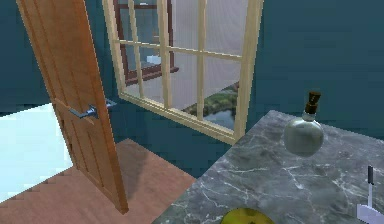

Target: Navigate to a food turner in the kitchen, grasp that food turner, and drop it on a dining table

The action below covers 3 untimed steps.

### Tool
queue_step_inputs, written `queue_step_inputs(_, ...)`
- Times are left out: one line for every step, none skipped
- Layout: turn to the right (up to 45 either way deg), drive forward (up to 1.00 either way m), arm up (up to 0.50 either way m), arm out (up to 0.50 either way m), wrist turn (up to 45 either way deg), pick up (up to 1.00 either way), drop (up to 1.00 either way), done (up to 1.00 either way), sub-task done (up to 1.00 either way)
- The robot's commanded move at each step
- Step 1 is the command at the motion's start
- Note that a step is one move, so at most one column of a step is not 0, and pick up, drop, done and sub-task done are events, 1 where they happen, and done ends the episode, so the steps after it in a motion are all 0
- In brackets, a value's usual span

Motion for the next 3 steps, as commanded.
queue_step_inputs(0.0,0.0,-0.16,0.0,0.0,0.0,0.0,0.0,0.0)
queue_step_inputs(0.0,0.0,0.0,0.0,0.0,1.0,0.0,0.0,0.0)
queue_step_inputs(0.0,0.0,0.1,0.0,0.0,0.0,0.0,0.0,0.0)
